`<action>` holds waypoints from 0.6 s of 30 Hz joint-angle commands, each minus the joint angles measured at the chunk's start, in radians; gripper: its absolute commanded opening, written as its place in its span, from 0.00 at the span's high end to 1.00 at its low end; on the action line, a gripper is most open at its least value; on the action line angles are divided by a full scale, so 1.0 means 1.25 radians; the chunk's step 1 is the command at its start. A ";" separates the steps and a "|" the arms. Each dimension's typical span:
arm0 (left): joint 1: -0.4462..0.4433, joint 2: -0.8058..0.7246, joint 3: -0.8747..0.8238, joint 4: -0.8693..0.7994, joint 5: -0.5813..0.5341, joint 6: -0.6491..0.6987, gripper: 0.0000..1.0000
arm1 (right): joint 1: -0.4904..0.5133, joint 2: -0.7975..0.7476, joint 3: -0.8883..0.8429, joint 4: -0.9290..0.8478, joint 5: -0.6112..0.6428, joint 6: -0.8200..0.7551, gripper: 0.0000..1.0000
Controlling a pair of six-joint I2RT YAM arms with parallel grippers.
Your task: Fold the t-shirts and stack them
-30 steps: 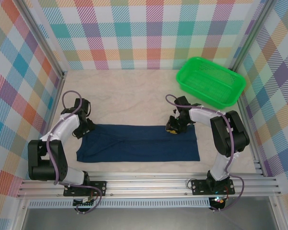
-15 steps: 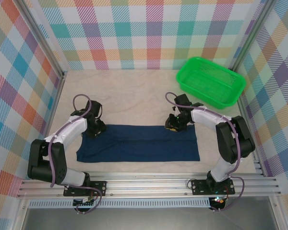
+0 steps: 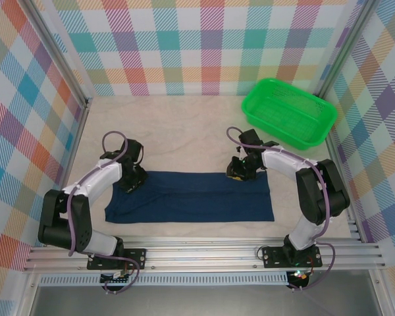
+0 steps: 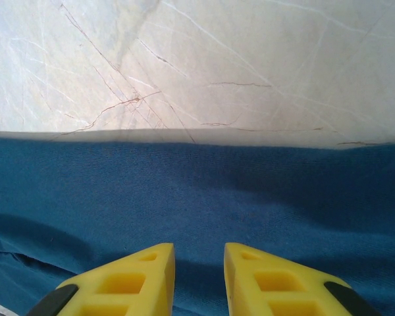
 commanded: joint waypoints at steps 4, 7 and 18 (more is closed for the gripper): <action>-0.048 -0.061 -0.017 -0.080 0.014 -0.040 0.95 | 0.002 -0.006 0.011 -0.016 0.000 -0.011 0.74; -0.075 -0.083 -0.037 -0.104 0.030 -0.073 0.95 | 0.002 -0.002 0.013 -0.018 0.000 -0.013 0.74; -0.187 -0.143 -0.130 -0.089 0.098 -0.202 0.94 | 0.003 -0.003 0.003 -0.012 -0.002 -0.008 0.74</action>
